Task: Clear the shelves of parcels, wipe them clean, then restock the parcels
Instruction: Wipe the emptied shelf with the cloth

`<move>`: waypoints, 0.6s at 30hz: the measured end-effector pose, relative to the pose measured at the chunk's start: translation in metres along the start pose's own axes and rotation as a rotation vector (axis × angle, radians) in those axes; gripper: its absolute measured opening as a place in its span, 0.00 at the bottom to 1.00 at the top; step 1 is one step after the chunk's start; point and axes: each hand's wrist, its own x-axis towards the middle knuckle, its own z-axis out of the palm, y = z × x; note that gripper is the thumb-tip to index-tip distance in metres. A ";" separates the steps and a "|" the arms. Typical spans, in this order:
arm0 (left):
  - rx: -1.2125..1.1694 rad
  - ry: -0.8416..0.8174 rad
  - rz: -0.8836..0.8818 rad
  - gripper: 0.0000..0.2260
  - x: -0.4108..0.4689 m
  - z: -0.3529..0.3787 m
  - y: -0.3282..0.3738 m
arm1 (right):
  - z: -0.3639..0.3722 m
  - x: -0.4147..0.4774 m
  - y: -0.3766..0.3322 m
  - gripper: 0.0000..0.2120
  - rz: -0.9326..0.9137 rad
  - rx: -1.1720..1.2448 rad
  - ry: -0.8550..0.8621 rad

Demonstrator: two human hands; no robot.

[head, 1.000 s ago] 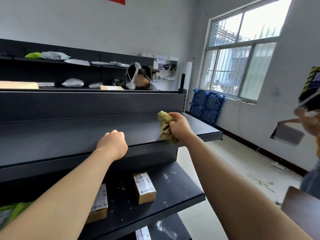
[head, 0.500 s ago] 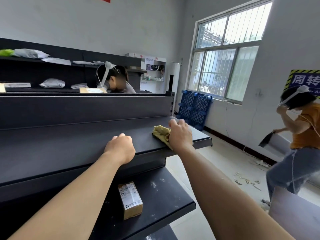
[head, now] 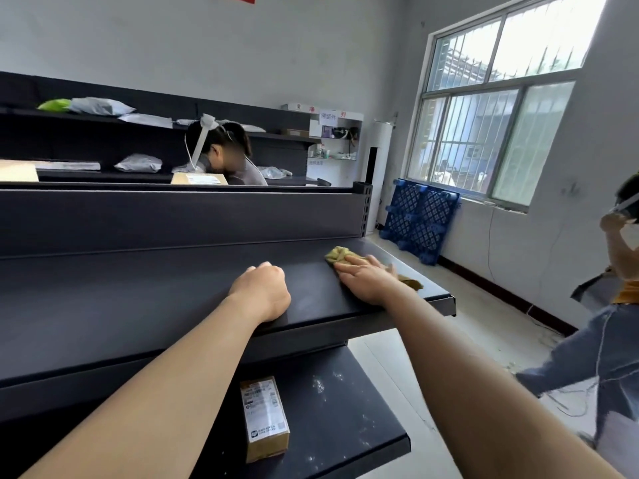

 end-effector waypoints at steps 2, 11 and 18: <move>0.007 0.002 -0.008 0.09 0.007 0.001 0.002 | -0.005 0.005 0.033 0.22 0.083 0.013 -0.001; 0.005 -0.025 -0.015 0.15 0.034 0.007 0.011 | -0.007 0.049 0.034 0.25 0.032 -0.004 -0.056; 0.016 -0.065 -0.004 0.18 0.050 0.006 0.014 | -0.005 0.094 0.026 0.24 -0.034 0.053 -0.093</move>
